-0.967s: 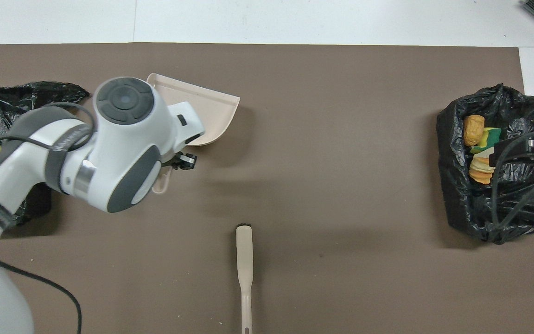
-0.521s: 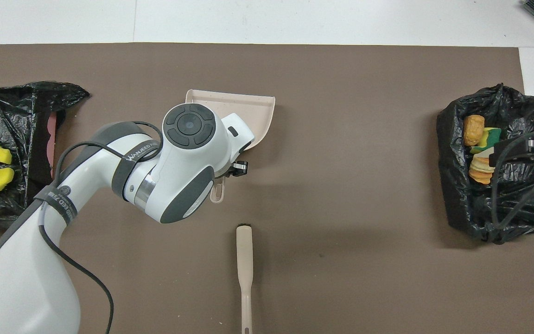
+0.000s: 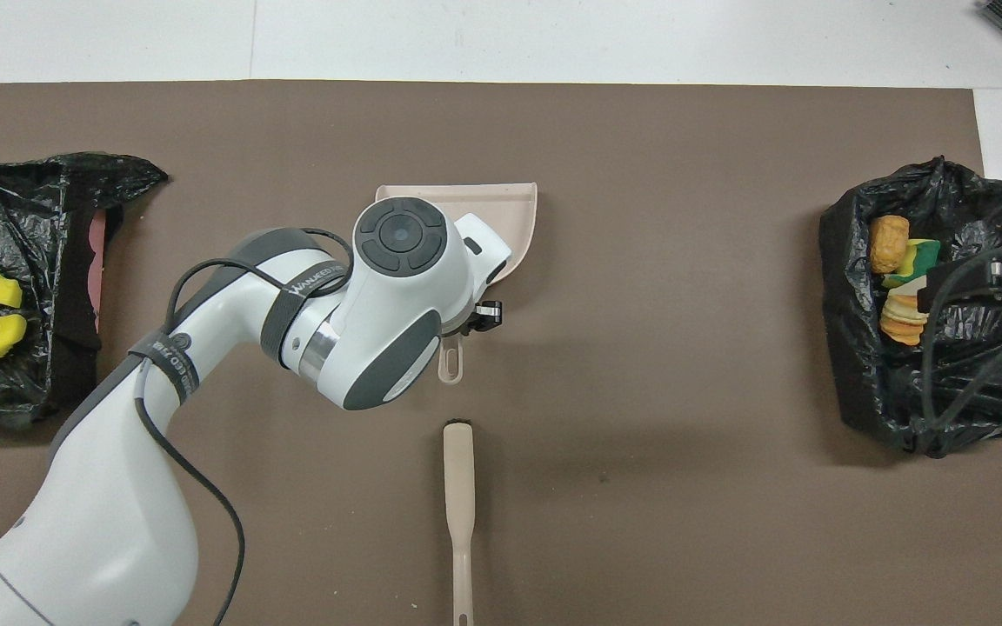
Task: Sweep and dump trash in bin
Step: 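Bring the dustpan to the table center with the left gripper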
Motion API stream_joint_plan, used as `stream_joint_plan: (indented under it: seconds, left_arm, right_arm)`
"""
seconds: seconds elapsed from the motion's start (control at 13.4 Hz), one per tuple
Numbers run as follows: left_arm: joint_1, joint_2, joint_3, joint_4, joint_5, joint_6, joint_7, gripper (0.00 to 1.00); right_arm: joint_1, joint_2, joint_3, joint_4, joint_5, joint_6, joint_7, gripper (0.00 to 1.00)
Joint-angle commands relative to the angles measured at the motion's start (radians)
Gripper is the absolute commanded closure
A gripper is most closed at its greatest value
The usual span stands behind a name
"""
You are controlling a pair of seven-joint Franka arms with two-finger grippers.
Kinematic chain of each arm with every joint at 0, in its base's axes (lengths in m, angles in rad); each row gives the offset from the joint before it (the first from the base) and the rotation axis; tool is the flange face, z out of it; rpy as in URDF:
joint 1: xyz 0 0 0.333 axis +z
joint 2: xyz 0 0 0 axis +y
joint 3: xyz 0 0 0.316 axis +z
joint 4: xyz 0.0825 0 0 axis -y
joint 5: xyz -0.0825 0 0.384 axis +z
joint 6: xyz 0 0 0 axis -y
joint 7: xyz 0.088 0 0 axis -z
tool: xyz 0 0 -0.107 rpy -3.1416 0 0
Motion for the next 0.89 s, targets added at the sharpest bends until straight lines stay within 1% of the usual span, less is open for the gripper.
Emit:
stream_joint_plan:
  seconds: [0.0,0.07,0.22,0.3,0.45,0.52,0.67,0.82]
  left_arm:
    - [-0.032,0.036,0.006,0.073,-0.006,-0.026,-0.014,1.0]
    - [-0.036,0.033,0.006,0.07,-0.006,-0.018,-0.02,0.79]
    - [-0.036,0.03,0.006,0.062,-0.005,-0.01,-0.049,0.45]
    - [-0.036,0.028,0.009,0.06,-0.003,-0.022,-0.049,0.25]
    - [-0.033,0.019,0.016,0.06,0.02,-0.027,-0.048,0.0]
    - [-0.03,-0.005,0.021,0.053,0.026,-0.039,-0.043,0.0]
    - [-0.031,-0.085,0.074,0.013,0.026,-0.068,-0.014,0.0]
    - [-0.031,-0.166,0.128,-0.021,0.025,-0.125,0.099,0.0]
  right_arm:
    - [-0.006,-0.002,0.002,0.0,0.02,0.003,-0.001,0.0]
    - [-0.004,-0.002,0.002,0.0,0.018,0.002,-0.001,0.0]
    - [-0.006,-0.002,0.001,0.0,0.02,0.003,-0.001,0.0]
    - [-0.004,-0.003,0.002,0.0,0.018,0.003,-0.001,0.0]
    - [-0.004,-0.002,0.002,0.0,0.018,0.003,-0.001,0.0]
    - [-0.006,-0.003,0.001,0.0,0.018,0.003,-0.001,0.0]
    - [-0.004,-0.002,0.002,0.0,0.018,0.003,-0.001,0.0]
    - [-0.004,-0.002,0.001,0.0,0.018,0.003,-0.001,0.0]
